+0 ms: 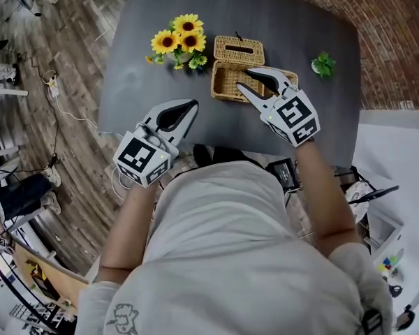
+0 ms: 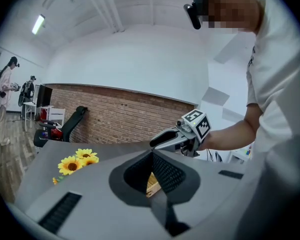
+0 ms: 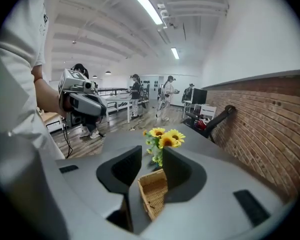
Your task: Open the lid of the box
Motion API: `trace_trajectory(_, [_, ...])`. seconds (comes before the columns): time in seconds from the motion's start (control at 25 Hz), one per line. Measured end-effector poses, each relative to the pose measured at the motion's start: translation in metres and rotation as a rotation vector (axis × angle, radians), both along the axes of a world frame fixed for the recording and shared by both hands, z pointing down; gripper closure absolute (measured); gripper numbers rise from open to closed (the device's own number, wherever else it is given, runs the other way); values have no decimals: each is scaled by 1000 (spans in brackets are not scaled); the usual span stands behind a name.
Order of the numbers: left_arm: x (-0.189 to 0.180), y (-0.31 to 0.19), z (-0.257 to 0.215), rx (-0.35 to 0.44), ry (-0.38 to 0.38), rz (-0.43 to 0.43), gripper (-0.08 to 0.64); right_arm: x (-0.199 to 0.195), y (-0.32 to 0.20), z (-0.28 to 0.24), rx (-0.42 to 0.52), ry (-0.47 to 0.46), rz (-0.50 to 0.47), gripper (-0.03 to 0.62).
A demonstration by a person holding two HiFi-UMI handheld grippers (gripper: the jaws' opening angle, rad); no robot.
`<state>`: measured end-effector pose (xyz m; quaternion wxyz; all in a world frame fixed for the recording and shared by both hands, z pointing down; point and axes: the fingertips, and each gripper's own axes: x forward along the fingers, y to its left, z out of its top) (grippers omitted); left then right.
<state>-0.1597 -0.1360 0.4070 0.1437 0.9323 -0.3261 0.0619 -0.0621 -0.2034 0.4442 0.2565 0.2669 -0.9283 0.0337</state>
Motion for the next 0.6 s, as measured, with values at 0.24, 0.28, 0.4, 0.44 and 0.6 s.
trace_trajectory(0.24, [-3, 31, -10, 23, 11, 21, 549, -4, 40, -12, 26, -36, 15, 468])
trace_trajectory(0.28, [-3, 37, -12, 28, 12, 25, 549, -4, 47, -15, 27, -44, 21, 472])
trace_trajectory(0.4, [-5, 52, -19, 40, 18, 37, 549, -9, 67, -23, 27, -72, 32, 483])
trace_trajectory(0.44, [-6, 55, -21, 44, 20, 39, 549, -11, 74, -26, 29, -80, 32, 485])
trace_trajectory(0.6, [-7, 68, -30, 60, 29, 42, 549, -16, 98, -39, 43, -106, 17, 500])
